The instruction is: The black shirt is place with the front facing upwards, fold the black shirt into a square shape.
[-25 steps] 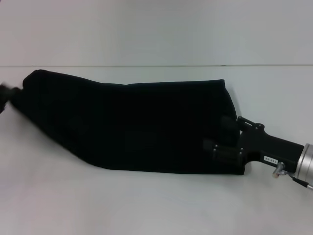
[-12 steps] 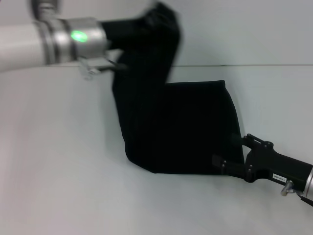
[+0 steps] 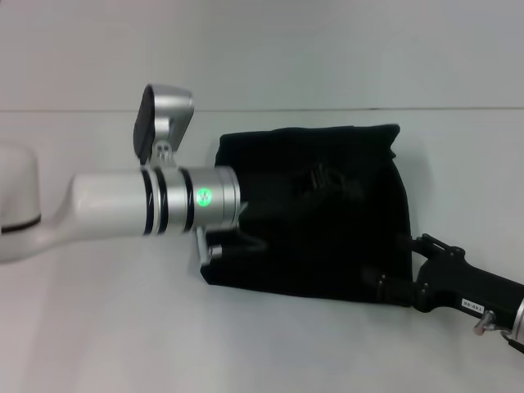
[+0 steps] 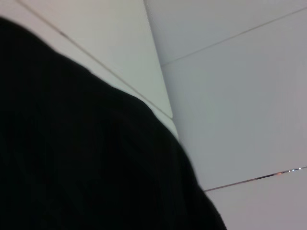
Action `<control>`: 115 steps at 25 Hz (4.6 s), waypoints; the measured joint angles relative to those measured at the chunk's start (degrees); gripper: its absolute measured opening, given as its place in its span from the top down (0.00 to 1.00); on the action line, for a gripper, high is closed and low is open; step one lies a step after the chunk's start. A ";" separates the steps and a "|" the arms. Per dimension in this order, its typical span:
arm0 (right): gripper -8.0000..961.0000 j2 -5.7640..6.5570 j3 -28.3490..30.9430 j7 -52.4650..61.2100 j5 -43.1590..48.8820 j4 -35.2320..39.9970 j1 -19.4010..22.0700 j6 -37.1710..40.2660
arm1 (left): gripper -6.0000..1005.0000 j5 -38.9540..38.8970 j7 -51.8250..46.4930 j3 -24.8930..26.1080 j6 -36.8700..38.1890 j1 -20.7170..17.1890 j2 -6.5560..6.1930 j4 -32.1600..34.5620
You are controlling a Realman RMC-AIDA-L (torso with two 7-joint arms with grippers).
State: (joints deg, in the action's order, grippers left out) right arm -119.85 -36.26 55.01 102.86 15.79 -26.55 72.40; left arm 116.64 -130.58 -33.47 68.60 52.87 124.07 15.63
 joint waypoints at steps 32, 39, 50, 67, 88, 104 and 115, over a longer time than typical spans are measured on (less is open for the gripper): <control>0.02 -0.12 3.92 0.11 -15.03 -2.92 -11.69 -21.33 | 0.98 -1.02 6.31 -6.63 14.97 -6.14 -0.47 0.28; 0.02 -0.04 8.07 -0.20 -15.10 -2.77 -9.08 -21.56 | 0.98 -1.07 6.30 -9.91 12.90 -6.08 -0.13 -0.16; 0.02 0.12 23.47 -0.14 -15.19 -2.70 -5.01 -20.74 | 0.94 -1.49 6.77 -9.75 10.86 -6.12 0.09 -1.34; 0.02 -0.19 7.26 -6.94 -1.30 -3.45 -4.92 0.89 | 0.27 -11.28 13.15 1.78 8.16 -16.84 -6.14 4.35; 0.02 0.25 4.51 -7.25 0.85 -4.05 -3.45 -6.56 | 0.05 0.00 -5.64 -0.51 7.13 -16.02 -11.74 3.56; 0.02 0.87 3.04 -6.67 7.66 1.85 2.79 10.53 | 0.10 0.70 -13.34 -7.15 -0.79 -10.16 -9.56 1.46; 0.02 0.80 3.23 -6.80 8.77 1.88 2.87 11.39 | 0.14 0.69 -12.64 -9.98 -9.96 -8.36 -6.16 1.73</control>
State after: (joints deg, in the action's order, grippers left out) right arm -119.05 -33.03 48.21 111.63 17.67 -23.68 83.79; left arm 117.33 -143.21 -43.46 58.64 44.51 117.91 17.36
